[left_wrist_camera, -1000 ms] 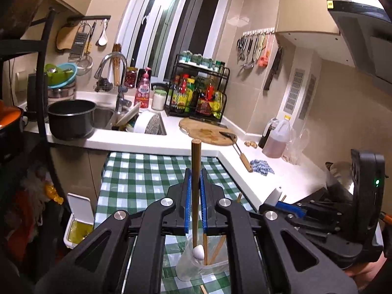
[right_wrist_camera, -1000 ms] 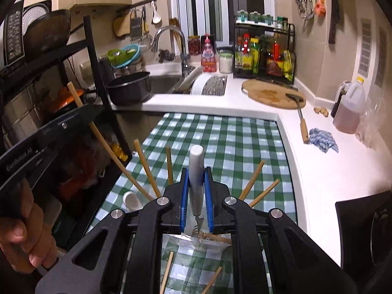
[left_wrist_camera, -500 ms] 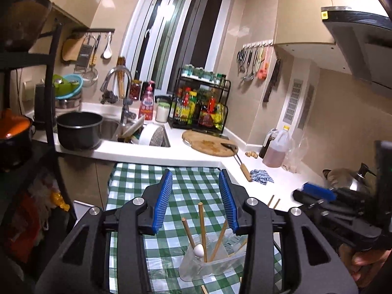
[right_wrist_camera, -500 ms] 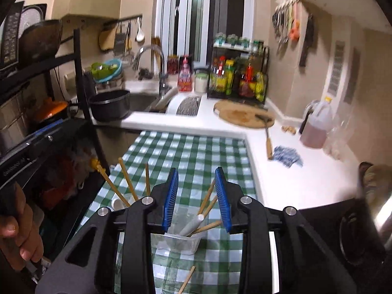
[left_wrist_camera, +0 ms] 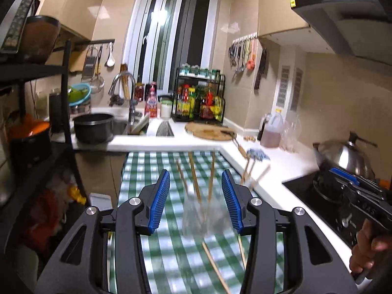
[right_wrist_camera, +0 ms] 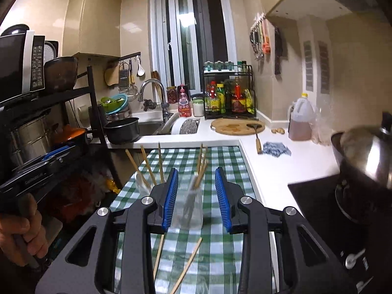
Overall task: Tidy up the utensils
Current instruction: 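Move both open tools back down toward the loose chopsticks on the cloth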
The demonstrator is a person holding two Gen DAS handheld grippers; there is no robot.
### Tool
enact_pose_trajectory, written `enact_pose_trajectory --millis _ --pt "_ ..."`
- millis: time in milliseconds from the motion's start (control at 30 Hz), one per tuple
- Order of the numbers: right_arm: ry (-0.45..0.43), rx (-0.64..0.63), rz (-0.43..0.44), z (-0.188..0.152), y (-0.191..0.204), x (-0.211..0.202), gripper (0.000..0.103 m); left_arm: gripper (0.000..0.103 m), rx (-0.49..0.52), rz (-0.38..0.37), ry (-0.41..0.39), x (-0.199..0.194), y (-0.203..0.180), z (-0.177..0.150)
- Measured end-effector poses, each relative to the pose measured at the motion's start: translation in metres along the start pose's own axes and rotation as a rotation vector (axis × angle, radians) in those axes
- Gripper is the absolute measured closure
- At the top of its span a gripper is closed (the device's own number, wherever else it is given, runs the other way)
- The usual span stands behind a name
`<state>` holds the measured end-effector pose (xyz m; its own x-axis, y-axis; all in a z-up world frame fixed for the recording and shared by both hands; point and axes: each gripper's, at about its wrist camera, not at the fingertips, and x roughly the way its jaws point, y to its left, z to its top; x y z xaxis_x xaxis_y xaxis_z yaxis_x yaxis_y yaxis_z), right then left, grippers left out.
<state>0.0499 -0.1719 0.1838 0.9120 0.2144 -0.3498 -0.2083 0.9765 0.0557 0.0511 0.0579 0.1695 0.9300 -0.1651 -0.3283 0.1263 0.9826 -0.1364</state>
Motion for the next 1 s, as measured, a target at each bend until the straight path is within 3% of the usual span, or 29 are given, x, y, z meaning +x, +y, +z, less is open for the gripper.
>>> enact_pose_trajectory --millis 233,367,500,633,1000 --pt "0.059 0.026 -0.002 -0.059 -0.009 -0.008 0.072 0.059 -0.026 0.042 0.067 -0.023 -0.002 -0.06" --pt "0.096 0.042 -0.01 -0.092 -0.009 0.001 0.082 0.059 -0.029 0.083 0.088 -0.023 0.0 -0.09" --pt "0.119 0.042 -0.018 -0.119 -0.006 0.011 0.083 0.059 -0.041 0.12 0.128 -0.013 0.006 -0.112" --pt "0.165 0.026 -0.025 -0.141 -0.001 0.025 0.083 0.059 -0.05 0.15 0.153 -0.003 0.013 -0.122" --pt "0.29 -0.009 0.02 -0.176 0.017 0.052 0.081 0.059 -0.119 0.148 0.181 -0.002 0.027 -0.13"
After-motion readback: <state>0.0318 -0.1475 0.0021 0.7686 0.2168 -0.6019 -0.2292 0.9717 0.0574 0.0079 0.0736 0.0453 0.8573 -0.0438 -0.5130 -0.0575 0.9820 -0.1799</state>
